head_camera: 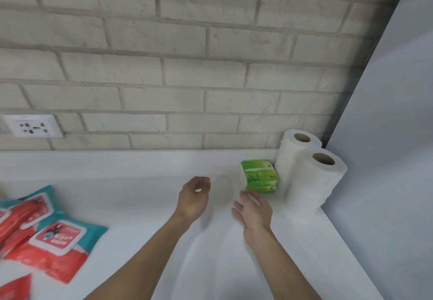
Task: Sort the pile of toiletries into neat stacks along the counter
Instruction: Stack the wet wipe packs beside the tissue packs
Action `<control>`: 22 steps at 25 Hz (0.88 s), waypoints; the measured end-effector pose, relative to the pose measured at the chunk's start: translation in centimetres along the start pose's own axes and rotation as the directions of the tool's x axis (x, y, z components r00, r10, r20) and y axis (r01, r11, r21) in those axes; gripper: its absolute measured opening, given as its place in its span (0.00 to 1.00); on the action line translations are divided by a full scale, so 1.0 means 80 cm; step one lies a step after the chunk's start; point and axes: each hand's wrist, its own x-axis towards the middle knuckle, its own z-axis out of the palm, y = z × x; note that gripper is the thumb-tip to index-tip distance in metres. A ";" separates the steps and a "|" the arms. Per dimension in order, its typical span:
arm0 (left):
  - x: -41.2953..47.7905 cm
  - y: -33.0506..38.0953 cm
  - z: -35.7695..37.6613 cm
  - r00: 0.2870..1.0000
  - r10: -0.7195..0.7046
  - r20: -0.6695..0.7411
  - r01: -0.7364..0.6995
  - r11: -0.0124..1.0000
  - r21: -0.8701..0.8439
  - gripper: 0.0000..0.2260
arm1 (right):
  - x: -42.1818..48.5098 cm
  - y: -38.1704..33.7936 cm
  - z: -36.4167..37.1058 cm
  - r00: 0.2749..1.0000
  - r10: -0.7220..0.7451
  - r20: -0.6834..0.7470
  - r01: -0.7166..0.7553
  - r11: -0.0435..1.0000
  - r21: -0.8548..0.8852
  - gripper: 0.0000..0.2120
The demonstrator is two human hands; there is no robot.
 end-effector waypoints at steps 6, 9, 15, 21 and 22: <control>-0.051 -0.008 -0.087 0.996 0.049 -0.074 -0.050 0.999 -0.012 0.07 | -0.074 0.029 0.041 0.979 -0.087 0.183 0.126 0.969 -0.214 0.09; -0.073 -0.016 -0.134 0.990 0.083 -0.113 -0.080 0.996 0.027 0.08 | -0.109 0.051 0.064 0.965 -0.083 0.249 0.150 0.953 -0.263 0.09; -0.111 -0.041 -0.251 0.974 0.111 -0.196 -0.092 0.991 0.101 0.07 | -0.179 0.104 0.123 0.942 0.003 0.336 0.123 0.927 -0.355 0.08; -0.129 -0.082 -0.353 0.976 0.078 -0.205 -0.024 0.967 0.254 0.07 | -0.220 0.170 0.173 0.934 0.130 0.332 0.063 0.856 -0.513 0.09; -0.129 -0.086 -0.367 0.977 0.058 -0.207 0.001 0.962 0.273 0.07 | -0.224 0.178 0.180 0.932 0.151 0.329 0.050 0.846 -0.530 0.09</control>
